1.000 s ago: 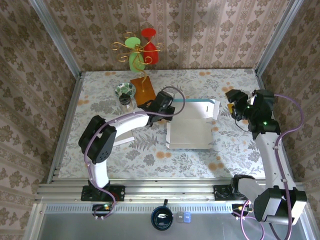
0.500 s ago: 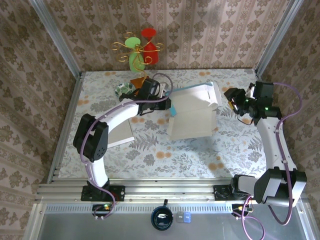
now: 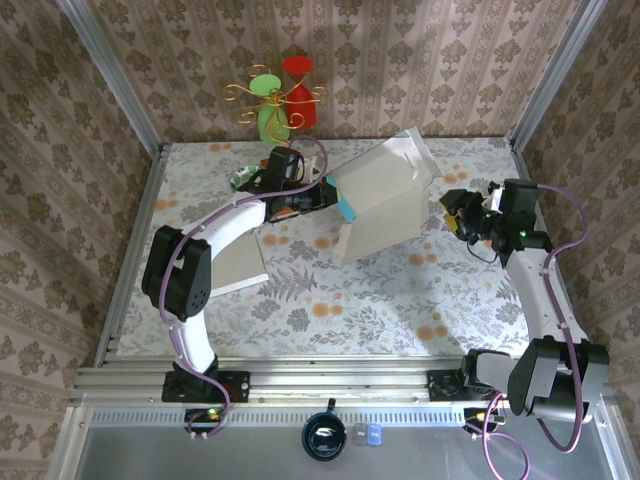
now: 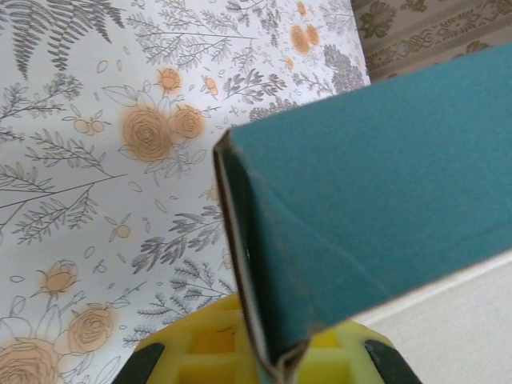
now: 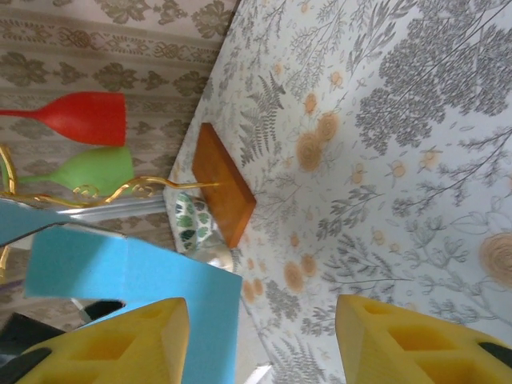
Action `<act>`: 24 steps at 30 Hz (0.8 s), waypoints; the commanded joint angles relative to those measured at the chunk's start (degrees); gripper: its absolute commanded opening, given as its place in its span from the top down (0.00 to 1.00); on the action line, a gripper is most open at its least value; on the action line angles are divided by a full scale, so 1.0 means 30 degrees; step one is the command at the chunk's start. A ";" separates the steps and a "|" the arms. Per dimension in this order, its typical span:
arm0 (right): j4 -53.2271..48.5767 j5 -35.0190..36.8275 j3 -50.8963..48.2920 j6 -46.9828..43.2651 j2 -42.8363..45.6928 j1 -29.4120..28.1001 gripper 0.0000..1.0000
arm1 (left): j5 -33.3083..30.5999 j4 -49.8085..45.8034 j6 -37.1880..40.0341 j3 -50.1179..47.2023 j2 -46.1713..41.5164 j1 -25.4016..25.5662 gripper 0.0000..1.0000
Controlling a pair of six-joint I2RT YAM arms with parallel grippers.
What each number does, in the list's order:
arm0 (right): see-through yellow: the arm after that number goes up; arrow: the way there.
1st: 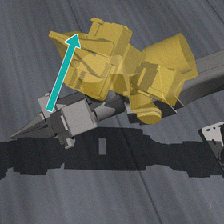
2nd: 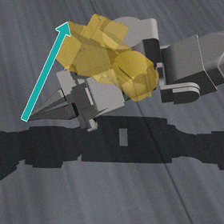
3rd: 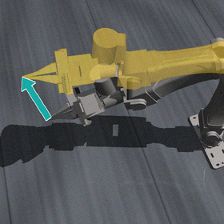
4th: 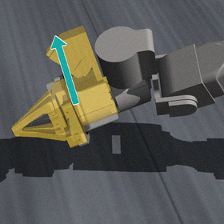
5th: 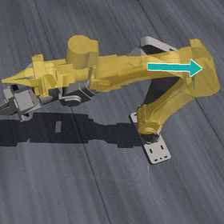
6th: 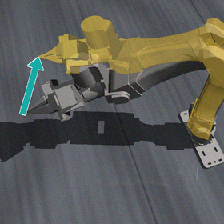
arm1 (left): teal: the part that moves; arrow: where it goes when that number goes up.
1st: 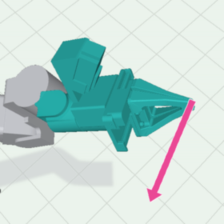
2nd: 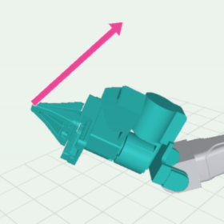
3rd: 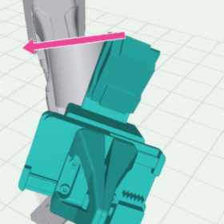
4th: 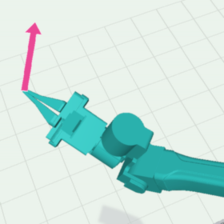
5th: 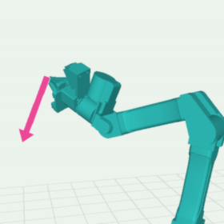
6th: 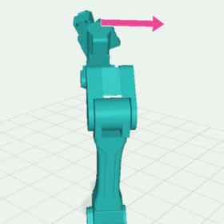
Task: Fold the paper box
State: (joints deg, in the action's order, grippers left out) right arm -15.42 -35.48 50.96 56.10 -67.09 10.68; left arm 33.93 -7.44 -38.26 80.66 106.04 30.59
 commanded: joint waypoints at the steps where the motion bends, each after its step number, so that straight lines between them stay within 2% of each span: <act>1: 0.3174 -0.1458 -0.0345 0.2693 0.0425 0.0073 0.45 | 0.1421 0.0818 -0.1001 0.0212 0.0306 -0.0202 1.00; 9: 0.5732 -0.1962 -0.0518 0.5275 0.0230 0.0044 0.40 | 0.1527 0.1152 -0.1444 0.0265 0.0568 -0.0206 1.00; 24: 0.7043 -0.2121 -0.0290 0.5830 -0.0761 -0.0393 0.40 | 0.1287 0.1140 -0.1623 0.0663 0.0923 0.0167 1.00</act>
State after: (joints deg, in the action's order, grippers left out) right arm 3.57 -40.49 50.13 72.69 -68.66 9.80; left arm 36.88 -5.50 -42.48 80.68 107.44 30.70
